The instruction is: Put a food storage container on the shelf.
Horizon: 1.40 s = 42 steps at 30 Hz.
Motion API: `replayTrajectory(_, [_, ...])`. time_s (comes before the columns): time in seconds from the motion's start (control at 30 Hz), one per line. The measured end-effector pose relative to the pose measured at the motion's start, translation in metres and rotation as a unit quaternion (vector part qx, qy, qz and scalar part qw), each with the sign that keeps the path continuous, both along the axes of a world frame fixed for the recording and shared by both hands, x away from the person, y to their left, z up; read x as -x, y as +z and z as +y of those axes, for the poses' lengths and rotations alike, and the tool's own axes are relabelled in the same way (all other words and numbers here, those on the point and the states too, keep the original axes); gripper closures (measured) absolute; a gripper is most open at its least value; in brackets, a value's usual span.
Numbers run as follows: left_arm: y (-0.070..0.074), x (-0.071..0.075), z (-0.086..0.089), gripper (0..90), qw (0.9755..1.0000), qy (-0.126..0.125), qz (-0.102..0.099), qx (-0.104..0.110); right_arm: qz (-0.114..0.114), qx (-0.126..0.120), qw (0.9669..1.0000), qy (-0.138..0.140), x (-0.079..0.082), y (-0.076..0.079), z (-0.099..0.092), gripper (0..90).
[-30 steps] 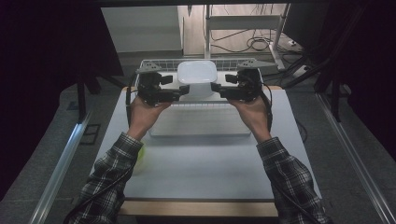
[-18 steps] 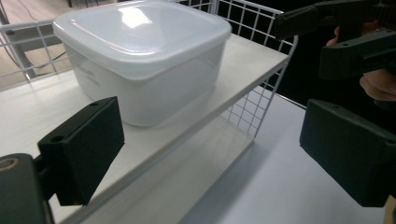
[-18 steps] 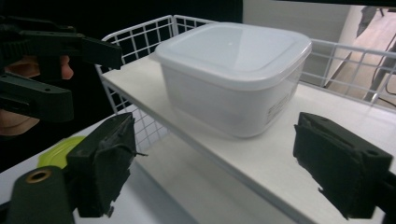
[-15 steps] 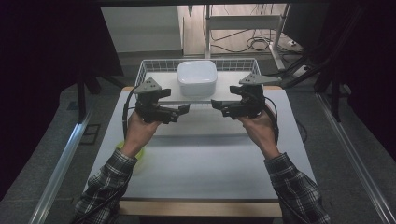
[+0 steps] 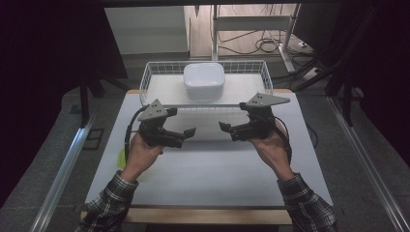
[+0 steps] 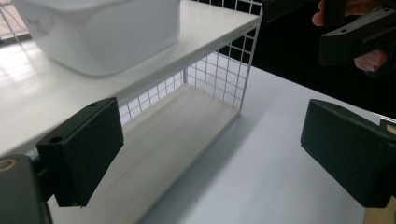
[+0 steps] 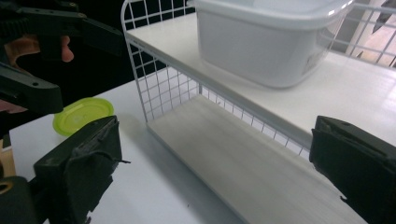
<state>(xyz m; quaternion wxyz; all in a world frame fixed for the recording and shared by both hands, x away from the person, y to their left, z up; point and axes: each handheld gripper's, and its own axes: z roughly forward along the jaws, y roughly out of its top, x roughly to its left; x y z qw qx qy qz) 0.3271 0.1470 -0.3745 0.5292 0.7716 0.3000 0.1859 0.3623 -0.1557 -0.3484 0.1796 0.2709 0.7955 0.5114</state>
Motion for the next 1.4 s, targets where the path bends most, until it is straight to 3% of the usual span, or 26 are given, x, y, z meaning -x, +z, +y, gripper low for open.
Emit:
replayTrajectory(0.33, [-0.026, 0.013, 0.003, 4.9, 0.9996, -0.013, 0.016, -0.02, 0.008, 0.005, 0.9999, 0.01, 0.012, -0.022, -0.006, 1.2])
replayTrajectory(0.7, [-0.046, 0.024, 0.002, 4.4, 0.9991, -0.021, 0.032, -0.018, 0.013, 0.003, 0.9999, 0.007, 0.024, -0.046, -0.02, 1.4])
replayTrajectory(0.93, [-0.06, 0.033, 0.005, 4.4, 0.999, -0.009, 0.037, -0.024, 0.024, 0.01, 0.9997, -0.003, 0.029, -0.061, -0.028, 1.4])
replayTrajectory(1.17, [-0.086, 0.042, 0.011, 4.2, 0.9986, 0.01, 0.038, -0.035, 0.048, 0.003, 0.9988, -0.011, 0.038, -0.08, -0.037, 1.3])
replayTrajectory(1.4, [-0.106, 0.049, 0.012, 3.9, 0.9977, 0.018, 0.059, -0.029, 0.061, 0.002, 0.9981, -0.012, 0.049, -0.098, -0.044, 0.6])
